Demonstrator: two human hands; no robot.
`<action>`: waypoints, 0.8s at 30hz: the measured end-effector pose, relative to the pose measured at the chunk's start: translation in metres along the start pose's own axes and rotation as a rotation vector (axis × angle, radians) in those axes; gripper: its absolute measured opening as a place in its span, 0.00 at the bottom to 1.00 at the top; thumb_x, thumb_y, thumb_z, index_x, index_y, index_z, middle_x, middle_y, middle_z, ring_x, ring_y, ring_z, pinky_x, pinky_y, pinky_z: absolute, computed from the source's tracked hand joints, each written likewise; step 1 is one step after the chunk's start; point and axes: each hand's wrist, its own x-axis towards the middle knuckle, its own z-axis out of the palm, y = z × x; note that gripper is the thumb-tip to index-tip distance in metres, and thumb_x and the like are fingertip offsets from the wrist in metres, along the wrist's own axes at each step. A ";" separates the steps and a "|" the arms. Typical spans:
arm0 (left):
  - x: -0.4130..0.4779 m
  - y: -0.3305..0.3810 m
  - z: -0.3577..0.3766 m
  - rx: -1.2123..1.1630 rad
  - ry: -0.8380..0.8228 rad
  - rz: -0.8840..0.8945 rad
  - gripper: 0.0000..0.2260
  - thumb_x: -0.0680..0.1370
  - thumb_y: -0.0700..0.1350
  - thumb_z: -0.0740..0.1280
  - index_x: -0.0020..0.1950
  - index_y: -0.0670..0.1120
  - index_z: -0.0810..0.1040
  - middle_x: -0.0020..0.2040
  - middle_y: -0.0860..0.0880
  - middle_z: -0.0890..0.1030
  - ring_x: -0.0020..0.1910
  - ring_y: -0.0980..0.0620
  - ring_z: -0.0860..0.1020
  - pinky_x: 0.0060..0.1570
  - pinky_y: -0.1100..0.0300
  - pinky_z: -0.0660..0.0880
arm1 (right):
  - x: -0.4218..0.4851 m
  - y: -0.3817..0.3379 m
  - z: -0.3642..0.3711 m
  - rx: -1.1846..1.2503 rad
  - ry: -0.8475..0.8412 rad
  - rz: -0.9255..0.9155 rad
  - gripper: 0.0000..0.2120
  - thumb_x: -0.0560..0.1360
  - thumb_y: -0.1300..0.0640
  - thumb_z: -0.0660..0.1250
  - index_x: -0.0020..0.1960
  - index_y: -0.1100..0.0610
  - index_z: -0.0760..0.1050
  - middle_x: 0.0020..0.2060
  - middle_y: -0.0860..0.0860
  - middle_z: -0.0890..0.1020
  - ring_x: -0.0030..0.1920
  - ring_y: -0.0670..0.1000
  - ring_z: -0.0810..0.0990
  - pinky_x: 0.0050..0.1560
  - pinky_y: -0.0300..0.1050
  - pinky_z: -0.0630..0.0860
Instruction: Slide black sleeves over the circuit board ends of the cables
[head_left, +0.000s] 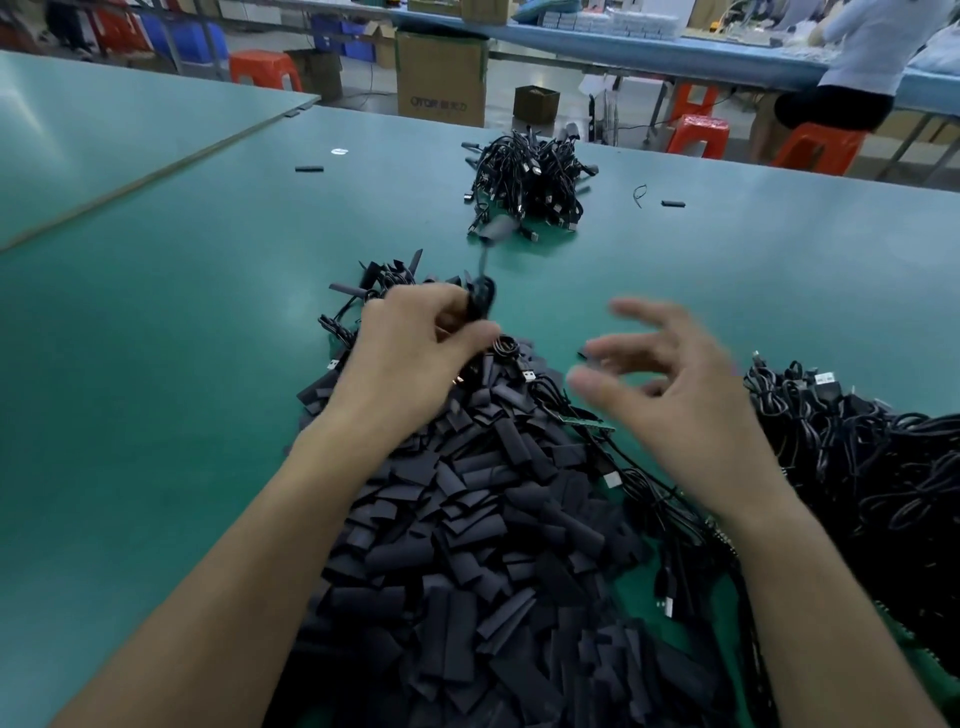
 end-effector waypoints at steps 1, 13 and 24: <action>0.002 -0.004 -0.002 -0.010 0.084 -0.019 0.04 0.77 0.48 0.74 0.50 0.51 0.84 0.40 0.60 0.83 0.38 0.67 0.80 0.40 0.75 0.73 | -0.001 0.004 -0.002 -0.150 -0.127 0.009 0.24 0.68 0.43 0.77 0.62 0.40 0.75 0.51 0.38 0.83 0.54 0.37 0.80 0.54 0.35 0.74; 0.029 -0.037 -0.010 0.215 0.247 -0.237 0.21 0.77 0.48 0.74 0.68 0.44 0.77 0.61 0.45 0.79 0.47 0.52 0.78 0.57 0.61 0.71 | 0.004 0.003 -0.001 0.146 0.154 -0.091 0.13 0.79 0.58 0.69 0.52 0.39 0.83 0.44 0.39 0.84 0.45 0.45 0.83 0.47 0.39 0.81; -0.012 0.029 0.010 -0.476 -0.378 0.080 0.08 0.72 0.50 0.76 0.44 0.48 0.81 0.36 0.54 0.81 0.36 0.57 0.76 0.37 0.68 0.72 | 0.002 -0.010 0.011 0.608 0.066 0.057 0.15 0.61 0.50 0.76 0.40 0.55 0.74 0.31 0.46 0.79 0.33 0.46 0.78 0.33 0.39 0.79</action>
